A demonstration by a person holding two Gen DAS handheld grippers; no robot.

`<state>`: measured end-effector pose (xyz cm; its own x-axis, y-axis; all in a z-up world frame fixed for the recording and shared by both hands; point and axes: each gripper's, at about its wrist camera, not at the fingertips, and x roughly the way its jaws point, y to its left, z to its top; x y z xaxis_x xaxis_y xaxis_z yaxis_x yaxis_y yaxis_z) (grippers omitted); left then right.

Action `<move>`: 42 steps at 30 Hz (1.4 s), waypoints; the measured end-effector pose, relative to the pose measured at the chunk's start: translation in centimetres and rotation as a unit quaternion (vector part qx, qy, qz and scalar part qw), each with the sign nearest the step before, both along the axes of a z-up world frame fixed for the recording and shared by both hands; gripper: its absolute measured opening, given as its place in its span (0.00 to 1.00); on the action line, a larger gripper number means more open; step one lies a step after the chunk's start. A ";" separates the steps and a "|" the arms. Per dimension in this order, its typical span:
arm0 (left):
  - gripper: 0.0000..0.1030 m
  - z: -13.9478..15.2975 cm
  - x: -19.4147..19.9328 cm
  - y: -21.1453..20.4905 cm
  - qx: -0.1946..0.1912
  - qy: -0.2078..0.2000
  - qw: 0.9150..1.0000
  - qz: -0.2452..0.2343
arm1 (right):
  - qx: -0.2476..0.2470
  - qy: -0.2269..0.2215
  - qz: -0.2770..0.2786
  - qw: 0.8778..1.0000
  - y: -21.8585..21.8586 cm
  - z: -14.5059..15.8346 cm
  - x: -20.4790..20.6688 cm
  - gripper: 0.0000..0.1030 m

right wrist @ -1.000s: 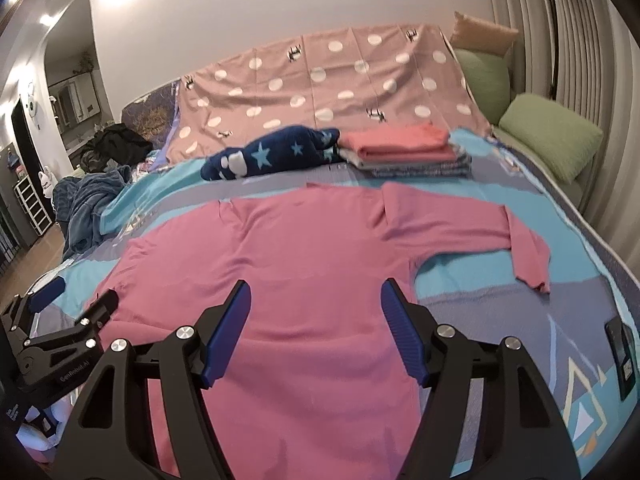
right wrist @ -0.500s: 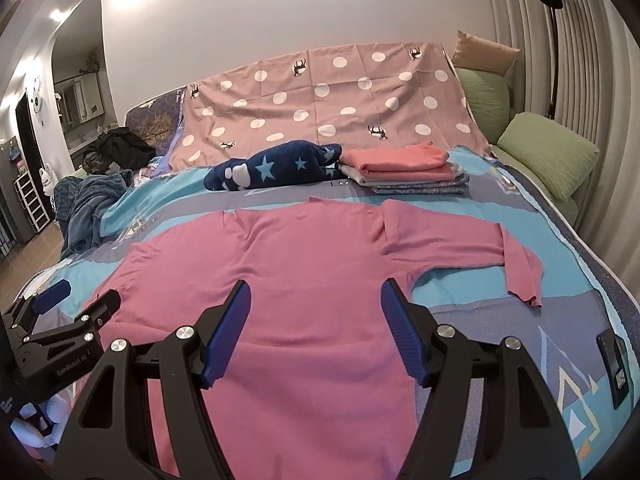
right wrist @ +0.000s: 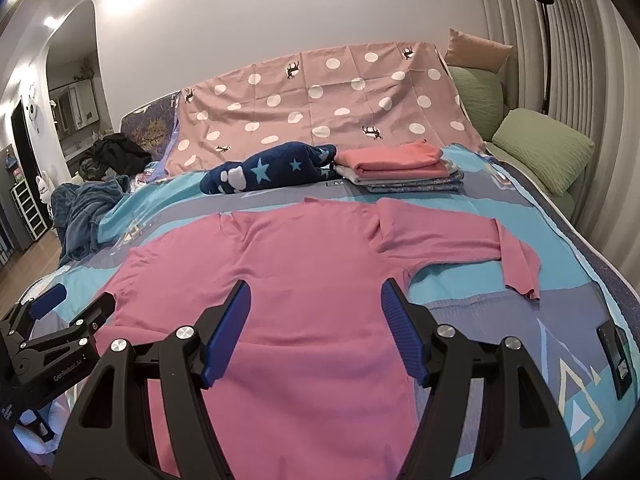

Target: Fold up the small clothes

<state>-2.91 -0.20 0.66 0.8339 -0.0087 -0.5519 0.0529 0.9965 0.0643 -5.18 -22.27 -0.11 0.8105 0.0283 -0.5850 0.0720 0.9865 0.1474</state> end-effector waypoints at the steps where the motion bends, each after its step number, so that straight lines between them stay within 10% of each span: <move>1: 0.91 -0.1 0.0 -0.1 0.003 0.001 1.000 -0.003 | 0.001 0.002 0.000 1.000 0.0 -0.1 0.0 0.67; 42: 0.92 -2.2 1.6 2.3 -0.013 0.050 0.998 0.025 | -0.008 0.065 0.036 0.997 1.6 -2.7 1.6 0.68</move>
